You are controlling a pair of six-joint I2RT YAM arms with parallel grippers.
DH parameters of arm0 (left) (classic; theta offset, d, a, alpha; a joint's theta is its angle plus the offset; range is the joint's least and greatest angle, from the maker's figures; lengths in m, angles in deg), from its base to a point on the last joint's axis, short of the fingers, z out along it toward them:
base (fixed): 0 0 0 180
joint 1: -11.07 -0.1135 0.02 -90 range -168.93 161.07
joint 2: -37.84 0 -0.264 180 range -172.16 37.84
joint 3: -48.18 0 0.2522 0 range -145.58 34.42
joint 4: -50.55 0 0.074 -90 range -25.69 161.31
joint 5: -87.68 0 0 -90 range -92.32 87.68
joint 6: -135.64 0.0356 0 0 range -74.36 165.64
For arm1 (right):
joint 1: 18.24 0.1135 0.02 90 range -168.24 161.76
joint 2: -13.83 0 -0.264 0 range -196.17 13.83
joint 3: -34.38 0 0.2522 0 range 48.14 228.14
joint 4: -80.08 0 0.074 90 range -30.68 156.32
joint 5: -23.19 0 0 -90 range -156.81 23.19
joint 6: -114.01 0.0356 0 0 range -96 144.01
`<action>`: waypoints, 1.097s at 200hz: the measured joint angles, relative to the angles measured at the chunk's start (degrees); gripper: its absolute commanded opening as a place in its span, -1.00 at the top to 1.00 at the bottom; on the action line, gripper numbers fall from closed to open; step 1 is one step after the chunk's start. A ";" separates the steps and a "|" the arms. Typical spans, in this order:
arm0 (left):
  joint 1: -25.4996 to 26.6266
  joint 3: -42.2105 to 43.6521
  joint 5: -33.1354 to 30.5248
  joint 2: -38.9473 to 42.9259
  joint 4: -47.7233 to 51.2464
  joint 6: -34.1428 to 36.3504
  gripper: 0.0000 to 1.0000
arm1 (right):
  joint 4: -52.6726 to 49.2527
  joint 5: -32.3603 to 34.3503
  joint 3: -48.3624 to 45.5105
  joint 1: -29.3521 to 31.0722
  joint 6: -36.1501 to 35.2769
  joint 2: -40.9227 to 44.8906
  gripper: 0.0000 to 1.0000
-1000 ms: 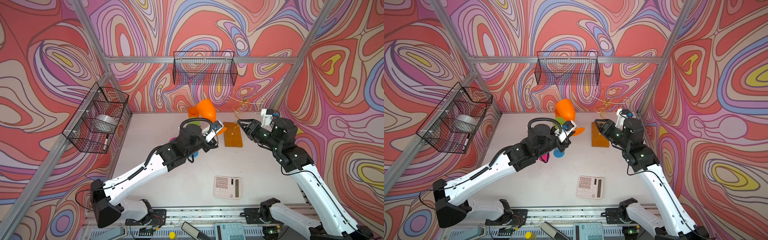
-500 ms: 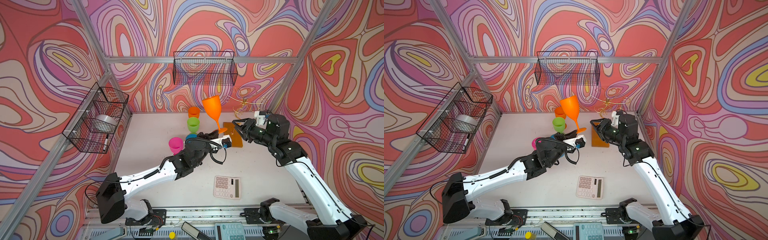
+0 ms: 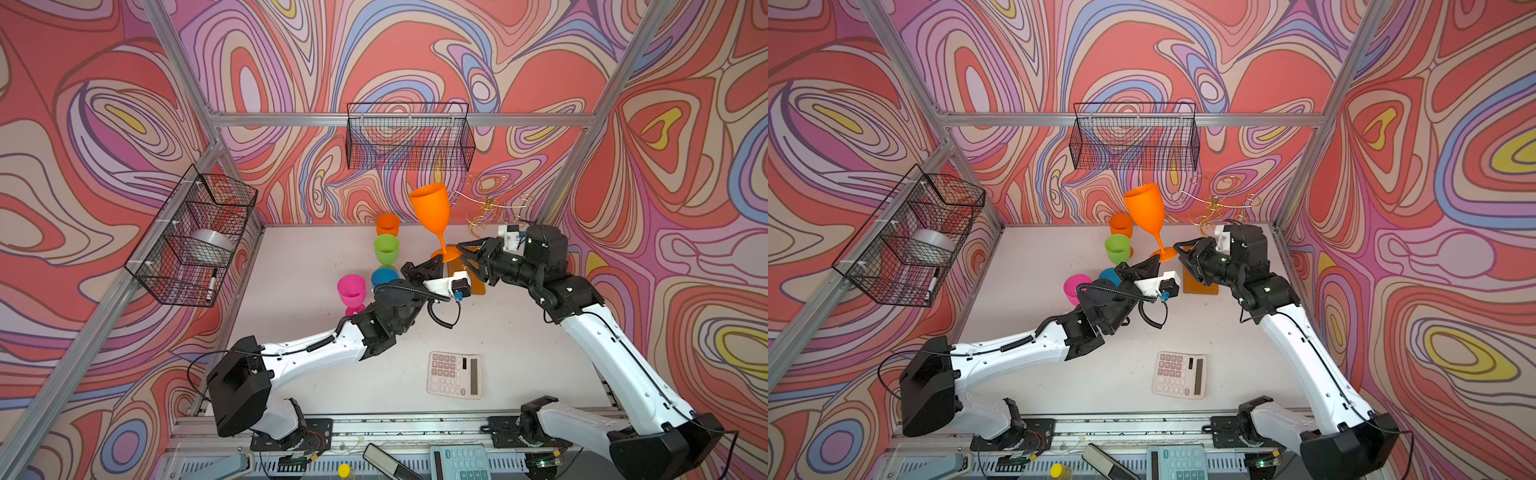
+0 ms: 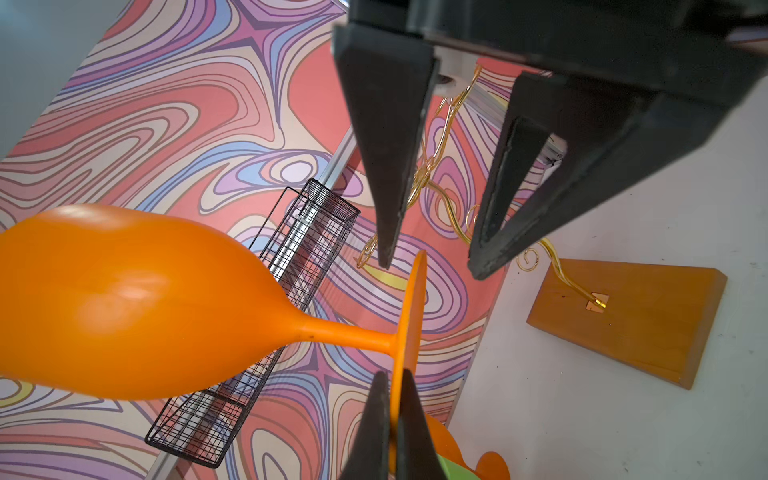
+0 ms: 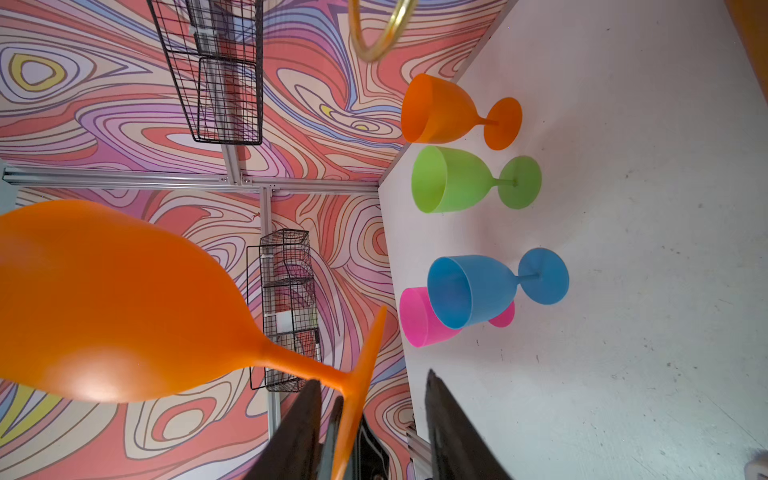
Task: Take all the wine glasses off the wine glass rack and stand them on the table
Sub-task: 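Swing the orange glass upright while the right gripper hovers near the rack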
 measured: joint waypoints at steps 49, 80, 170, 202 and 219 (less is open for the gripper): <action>0.76 0.00 -0.20 -0.92 -2.16 0.39 1.00 | 0.48 -0.66 0.00 0.00 1.57 -1.05 0.48; 1.22 0.02 -0.39 -0.96 -2.32 0.37 1.00 | 1.68 -0.83 0.02 0.00 2.34 -1.66 0.68; 2.25 0.39 -3.43 -2.73 -4.61 -0.70 0.57 | 1.90 0.22 0.04 -0.02 4.39 -1.57 1.00; 2.54 0.33 -6.54 0.79 3.23 -8.13 -0.25 | 3.67 1.66 -1.18 0.00 2.14 -0.28 1.00; 2.47 0.24 -7.96 6.38 10.05 -14.86 -0.43 | 5.68 2.45 -2.78 -0.04 0.85 0.92 1.00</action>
